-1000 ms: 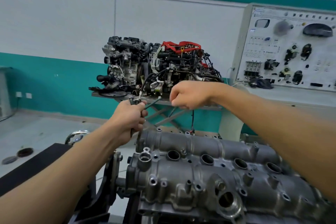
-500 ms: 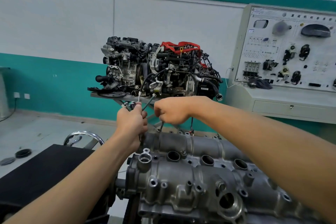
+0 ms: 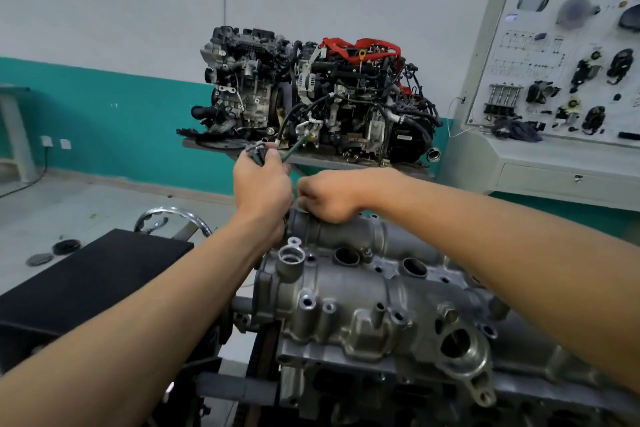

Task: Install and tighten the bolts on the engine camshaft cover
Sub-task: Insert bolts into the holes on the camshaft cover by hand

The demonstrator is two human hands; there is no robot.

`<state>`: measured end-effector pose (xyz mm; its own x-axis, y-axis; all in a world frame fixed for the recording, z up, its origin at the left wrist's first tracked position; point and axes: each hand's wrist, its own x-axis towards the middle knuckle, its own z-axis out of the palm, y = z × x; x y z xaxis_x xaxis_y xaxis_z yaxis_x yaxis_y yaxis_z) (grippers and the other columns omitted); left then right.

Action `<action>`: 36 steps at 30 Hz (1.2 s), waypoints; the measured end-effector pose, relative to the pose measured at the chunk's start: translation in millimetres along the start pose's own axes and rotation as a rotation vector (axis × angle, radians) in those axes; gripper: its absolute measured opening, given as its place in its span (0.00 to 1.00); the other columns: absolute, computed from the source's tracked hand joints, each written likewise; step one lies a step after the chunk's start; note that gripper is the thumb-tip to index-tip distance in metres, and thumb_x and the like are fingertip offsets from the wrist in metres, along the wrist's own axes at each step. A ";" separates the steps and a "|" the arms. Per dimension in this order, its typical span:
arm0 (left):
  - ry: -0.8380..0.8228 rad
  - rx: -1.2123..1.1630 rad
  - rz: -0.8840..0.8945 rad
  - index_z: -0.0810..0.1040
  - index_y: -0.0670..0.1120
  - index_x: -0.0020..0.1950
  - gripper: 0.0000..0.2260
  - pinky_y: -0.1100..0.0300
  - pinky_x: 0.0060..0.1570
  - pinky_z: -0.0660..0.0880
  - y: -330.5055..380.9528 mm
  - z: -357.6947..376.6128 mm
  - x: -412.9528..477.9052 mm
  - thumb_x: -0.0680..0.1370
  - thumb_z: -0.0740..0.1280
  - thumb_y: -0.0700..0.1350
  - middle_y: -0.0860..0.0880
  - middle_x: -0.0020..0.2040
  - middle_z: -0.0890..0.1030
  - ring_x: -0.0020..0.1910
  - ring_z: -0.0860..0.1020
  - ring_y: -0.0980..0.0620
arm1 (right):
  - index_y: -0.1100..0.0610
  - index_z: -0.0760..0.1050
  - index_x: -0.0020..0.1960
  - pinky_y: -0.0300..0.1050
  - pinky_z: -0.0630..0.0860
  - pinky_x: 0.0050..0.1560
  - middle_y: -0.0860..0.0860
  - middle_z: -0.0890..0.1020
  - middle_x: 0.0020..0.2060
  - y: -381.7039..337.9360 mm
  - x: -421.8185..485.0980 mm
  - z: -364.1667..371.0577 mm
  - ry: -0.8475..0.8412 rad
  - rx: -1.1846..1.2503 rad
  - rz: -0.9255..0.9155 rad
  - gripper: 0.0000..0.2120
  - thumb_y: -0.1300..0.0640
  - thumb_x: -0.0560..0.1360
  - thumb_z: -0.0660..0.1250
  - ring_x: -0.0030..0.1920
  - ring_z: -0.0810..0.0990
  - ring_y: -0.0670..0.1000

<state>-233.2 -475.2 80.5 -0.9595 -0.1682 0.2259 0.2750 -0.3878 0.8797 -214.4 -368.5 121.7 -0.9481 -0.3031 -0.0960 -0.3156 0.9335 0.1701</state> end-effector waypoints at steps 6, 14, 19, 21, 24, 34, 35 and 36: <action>-0.035 0.047 0.039 0.70 0.51 0.45 0.08 0.60 0.27 0.61 -4.9 0.8 6.6 0.84 0.58 0.43 0.50 0.34 0.70 0.28 0.66 0.54 | 0.61 0.78 0.54 0.49 0.77 0.47 0.55 0.82 0.47 8.6 -16.7 -16.3 0.124 0.089 0.024 0.18 0.46 0.81 0.63 0.46 0.80 0.56; -0.055 0.144 0.110 0.71 0.51 0.47 0.07 0.57 0.29 0.62 -8.5 0.5 7.6 0.84 0.59 0.45 0.49 0.35 0.72 0.29 0.66 0.52 | 0.59 0.80 0.42 0.43 0.71 0.36 0.48 0.81 0.31 16.8 -24.4 -20.1 0.144 0.020 -0.022 0.17 0.50 0.82 0.62 0.32 0.78 0.47; -0.056 0.155 0.130 0.71 0.50 0.47 0.07 0.54 0.34 0.63 -9.4 -0.1 8.0 0.84 0.59 0.45 0.46 0.38 0.73 0.31 0.67 0.51 | 0.53 0.68 0.31 0.45 0.63 0.32 0.49 0.72 0.30 20.1 -18.7 -15.8 0.314 0.102 0.097 0.27 0.40 0.83 0.50 0.32 0.71 0.47; -0.054 0.153 0.133 0.71 0.50 0.47 0.06 0.55 0.33 0.63 -10.4 -0.1 8.1 0.84 0.59 0.45 0.47 0.38 0.73 0.31 0.67 0.51 | 0.56 0.75 0.36 0.48 0.67 0.36 0.50 0.76 0.34 18.9 -20.2 -19.5 0.283 0.199 0.026 0.21 0.50 0.83 0.53 0.36 0.74 0.50; -0.060 0.155 0.132 0.71 0.51 0.46 0.07 0.56 0.30 0.62 -10.4 -0.2 7.8 0.84 0.59 0.45 0.47 0.36 0.72 0.30 0.66 0.51 | 0.62 0.81 0.49 0.41 0.68 0.33 0.52 0.79 0.37 20.0 -27.7 -23.7 0.115 0.055 0.044 0.13 0.59 0.77 0.58 0.39 0.75 0.52; -0.089 0.170 0.139 0.71 0.51 0.47 0.07 0.55 0.32 0.62 -7.9 -2.3 6.6 0.84 0.58 0.45 0.48 0.37 0.72 0.31 0.67 0.51 | 0.50 0.79 0.43 0.40 0.67 0.29 0.45 0.80 0.38 29.7 -35.0 -29.4 0.098 -0.091 0.054 0.15 0.68 0.73 0.60 0.34 0.75 0.45; -0.091 0.167 0.139 0.71 0.51 0.47 0.07 0.56 0.32 0.62 -8.2 -2.3 6.5 0.84 0.58 0.44 0.48 0.37 0.72 0.31 0.67 0.51 | 0.51 0.80 0.49 0.41 0.70 0.33 0.47 0.82 0.44 30.1 -33.6 -26.9 0.148 -0.061 0.048 0.16 0.68 0.74 0.59 0.37 0.76 0.46; -0.092 0.167 0.139 0.71 0.50 0.47 0.07 0.56 0.32 0.63 -8.1 -2.2 6.4 0.84 0.58 0.44 0.48 0.37 0.72 0.31 0.67 0.52 | 0.52 0.80 0.56 0.43 0.73 0.38 0.48 0.82 0.49 29.4 -33.1 -24.6 0.195 0.005 0.020 0.19 0.69 0.74 0.59 0.42 0.77 0.48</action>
<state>-241.3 -475.1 73.9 -0.9167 -0.1231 0.3801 0.3984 -0.2098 0.8929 -193.2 -335.7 153.9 -0.9437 -0.3156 0.0989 -0.2972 0.9404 0.1654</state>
